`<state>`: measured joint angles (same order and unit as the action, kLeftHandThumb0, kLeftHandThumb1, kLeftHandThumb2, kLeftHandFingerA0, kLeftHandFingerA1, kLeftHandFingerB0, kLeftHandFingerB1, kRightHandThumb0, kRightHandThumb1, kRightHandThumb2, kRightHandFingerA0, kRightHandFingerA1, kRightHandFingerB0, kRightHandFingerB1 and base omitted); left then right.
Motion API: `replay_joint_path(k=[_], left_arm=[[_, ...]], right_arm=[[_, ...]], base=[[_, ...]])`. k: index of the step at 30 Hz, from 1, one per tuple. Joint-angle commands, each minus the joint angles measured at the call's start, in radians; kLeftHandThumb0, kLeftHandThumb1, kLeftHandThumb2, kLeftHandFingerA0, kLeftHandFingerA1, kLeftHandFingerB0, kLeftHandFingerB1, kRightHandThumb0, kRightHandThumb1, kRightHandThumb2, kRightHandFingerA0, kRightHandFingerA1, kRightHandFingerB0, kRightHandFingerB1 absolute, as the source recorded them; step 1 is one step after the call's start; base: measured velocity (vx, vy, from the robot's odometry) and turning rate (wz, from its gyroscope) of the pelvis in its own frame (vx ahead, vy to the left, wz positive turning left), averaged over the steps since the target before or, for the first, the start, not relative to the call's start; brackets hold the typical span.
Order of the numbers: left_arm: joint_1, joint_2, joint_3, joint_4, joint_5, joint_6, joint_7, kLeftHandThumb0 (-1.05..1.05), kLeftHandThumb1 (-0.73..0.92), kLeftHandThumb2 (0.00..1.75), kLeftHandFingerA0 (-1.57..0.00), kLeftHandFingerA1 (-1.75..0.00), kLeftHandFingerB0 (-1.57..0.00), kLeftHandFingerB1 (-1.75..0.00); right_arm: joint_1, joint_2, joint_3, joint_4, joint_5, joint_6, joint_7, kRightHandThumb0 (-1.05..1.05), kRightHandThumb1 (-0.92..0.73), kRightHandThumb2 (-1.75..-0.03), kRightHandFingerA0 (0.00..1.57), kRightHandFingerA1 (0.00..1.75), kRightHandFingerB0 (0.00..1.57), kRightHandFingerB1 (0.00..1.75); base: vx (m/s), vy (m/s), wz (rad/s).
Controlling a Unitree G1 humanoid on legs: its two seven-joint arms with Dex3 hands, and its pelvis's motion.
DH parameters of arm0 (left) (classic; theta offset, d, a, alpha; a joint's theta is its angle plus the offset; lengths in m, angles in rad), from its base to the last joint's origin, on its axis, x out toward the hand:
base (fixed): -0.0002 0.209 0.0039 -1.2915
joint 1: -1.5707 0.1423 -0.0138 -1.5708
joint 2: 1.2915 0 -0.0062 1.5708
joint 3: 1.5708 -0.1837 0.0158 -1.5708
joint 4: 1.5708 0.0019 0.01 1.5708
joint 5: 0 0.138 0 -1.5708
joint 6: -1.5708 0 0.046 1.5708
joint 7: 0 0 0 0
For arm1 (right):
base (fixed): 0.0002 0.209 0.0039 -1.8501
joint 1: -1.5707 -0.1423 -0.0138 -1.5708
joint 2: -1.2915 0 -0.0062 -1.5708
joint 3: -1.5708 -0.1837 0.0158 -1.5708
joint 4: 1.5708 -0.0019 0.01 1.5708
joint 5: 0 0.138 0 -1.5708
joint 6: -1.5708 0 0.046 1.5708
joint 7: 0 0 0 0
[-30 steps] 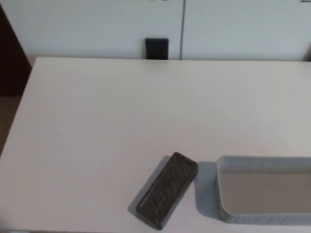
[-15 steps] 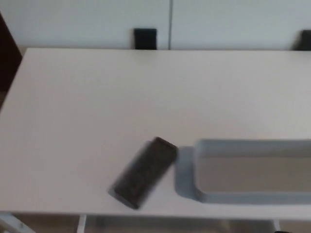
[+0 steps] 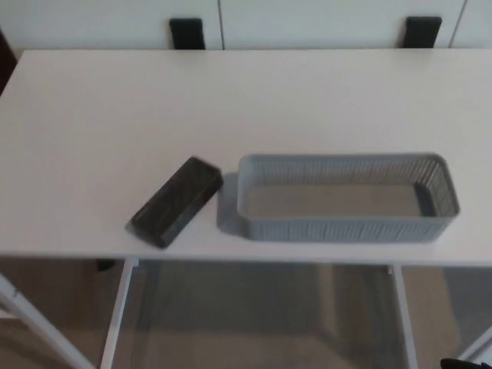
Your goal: The robot walks towards a desk on which an eraser is kept on the left hand side and a container is kept on the right hand side. The robot picks up the eraser using its left hand and places it in the container.
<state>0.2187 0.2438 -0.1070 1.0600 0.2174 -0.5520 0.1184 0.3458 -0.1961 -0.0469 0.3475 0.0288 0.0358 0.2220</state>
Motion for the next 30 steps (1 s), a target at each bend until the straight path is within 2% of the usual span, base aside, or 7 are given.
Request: replay_joint_path(k=[1, 6, 7, 16, 19, 30], left_arm=[[0.001, 0.025, 0.002, -0.015, 0.009, -0.010, -0.004, -0.53, 0.22, 0.82, -0.56, -0.98, -0.40, -0.68], [-0.003, 0.029, 0.002, -0.022, 0.007, 0.002, -0.007, -0.54, 0.24, 0.83, -0.56, -0.99, -0.39, -0.68], [-0.006, 0.029, 0.005, -0.015, 0.004, -0.008, -0.008, -0.53, 0.33, 0.70, -0.48, -1.16, -0.39, -0.70], [-0.010, 0.027, 0.018, 0.004, 0.001, -0.018, -0.002, -0.61, 0.36, 0.72, -0.50, -1.17, -0.39, -0.74], [-0.006, 0.029, 0.018, -0.009, 0.003, -0.010, -0.006, -0.57, 0.36, 0.70, -0.50, -1.16, -0.39, -0.71], [-0.012, 0.028, 0.020, 0.000, 0.007, -0.024, 0.003, -0.57, 0.36, 0.70, -0.52, -1.15, -0.39, -0.70]], right_arm=[[-0.006, -0.003, 0.001, 0.014, -0.005, -0.007, 0.000, -0.12, -0.35, -0.81, 0.47, 0.65, 0.19, 0.53], [-0.007, 0.001, -0.004, 0.008, 0.006, 0.004, 0.007, -0.11, -0.36, -0.82, 0.48, 0.65, 0.19, 0.53], [-0.005, 0.001, -0.003, 0.003, 0.004, 0.007, 0.004, -0.10, -0.36, -0.82, 0.48, 0.65, 0.19, 0.53], [-0.008, -0.002, 0.012, -0.006, -0.009, 0.009, 0.002, -0.12, -0.35, -0.81, 0.45, 0.64, 0.19, 0.53], [-0.009, -0.007, 0.018, -0.011, -0.012, 0.010, -0.001, -0.13, -0.35, -0.81, 0.46, 0.64, 0.19, 0.53], [-0.027, -0.011, 0.021, -0.014, -0.005, 0.034, 0.004, -0.12, -0.36, -0.82, 0.42, 0.62, 0.19, 0.53]], base=[[-0.22, 0.194, 0.02], [-0.11, 0.166, 0.14], [-0.09, -0.009, 0.05], [-0.07, -0.155, -0.01], [-0.08, -0.225, -0.01], [0.00, 0.075, -0.03]])
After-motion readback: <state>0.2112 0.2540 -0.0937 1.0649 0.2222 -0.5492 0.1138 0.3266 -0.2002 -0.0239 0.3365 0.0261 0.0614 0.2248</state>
